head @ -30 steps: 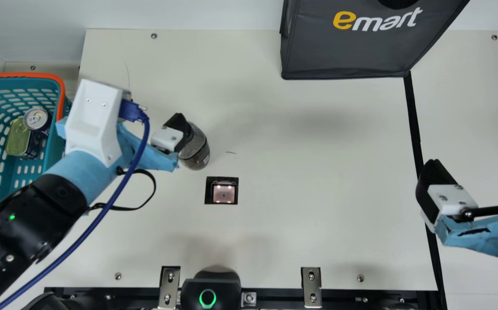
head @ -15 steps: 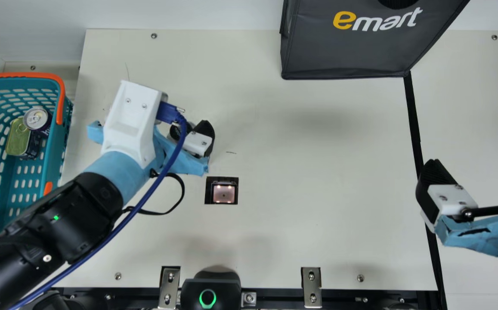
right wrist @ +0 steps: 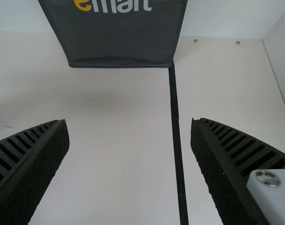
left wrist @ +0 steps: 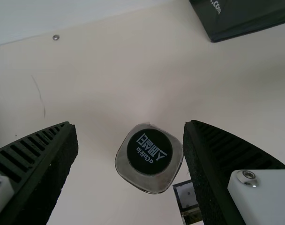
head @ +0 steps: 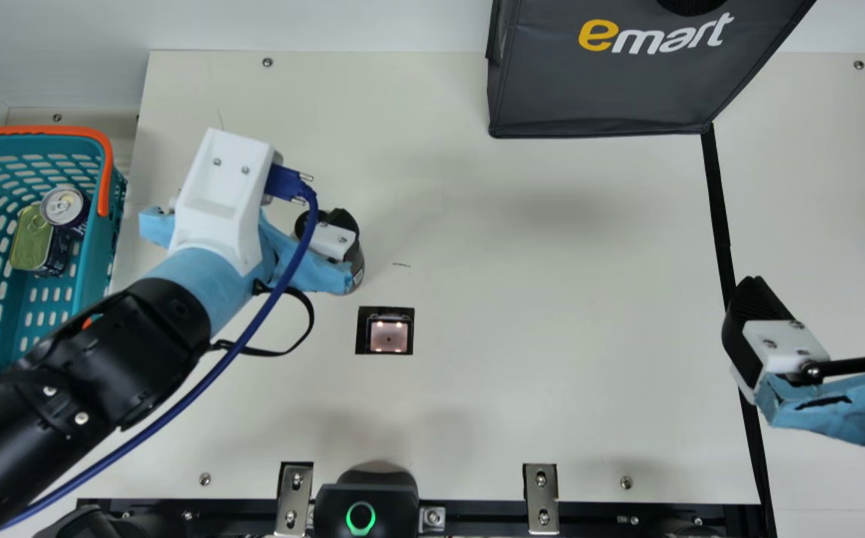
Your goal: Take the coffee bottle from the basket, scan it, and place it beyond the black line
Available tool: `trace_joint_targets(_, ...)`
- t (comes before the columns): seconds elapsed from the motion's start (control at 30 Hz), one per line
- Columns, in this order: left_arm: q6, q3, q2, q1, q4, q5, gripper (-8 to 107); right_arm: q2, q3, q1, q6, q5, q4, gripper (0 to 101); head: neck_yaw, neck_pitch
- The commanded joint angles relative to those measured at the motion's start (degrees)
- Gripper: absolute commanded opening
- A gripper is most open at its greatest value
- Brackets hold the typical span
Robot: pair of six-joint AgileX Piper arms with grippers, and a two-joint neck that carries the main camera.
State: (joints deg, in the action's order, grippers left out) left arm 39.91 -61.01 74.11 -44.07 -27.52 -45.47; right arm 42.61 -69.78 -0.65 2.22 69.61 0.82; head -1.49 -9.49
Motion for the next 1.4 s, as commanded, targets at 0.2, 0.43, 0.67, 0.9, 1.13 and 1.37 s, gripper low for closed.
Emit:
trace_joint_targets(0.2,2.62,-1.78,1.61,-0.51,0.54,-2.94,90,0.0,0.0,0.0,0.0,0.0,0.0,91,-0.09,1.57)
trace_joint_targets(0.43,6.78,-2.29,3.01,-1.96,-0.38,-4.72,90,0.0,0.0,0.0,0.0,0.0,0.0,91,-0.09,1.57)
trace_joint_targets(0.67,10.29,-2.0,4.47,-3.24,-1.47,-4.77,90,0.0,0.0,0.0,0.0,0.0,0.0,91,-0.09,1.57)
trace_joint_targets(0.9,12.31,-1.35,5.62,-3.47,-2.26,-4.05,90,0.0,0.0,0.0,0.0,0.0,0.0,91,-0.09,1.57)
trace_joint_targets(1.13,13.61,-1.01,6.45,-3.42,-2.58,-3.85,90,0.0,0.0,0.0,0.0,0.0,0.0,91,-0.09,1.57)
trace_joint_targets(1.37,15.15,-0.77,7.15,-3.7,-2.94,-4.02,90,0.0,0.0,0.0,0.0,-0.06,0.0,91,-0.09,1.57)
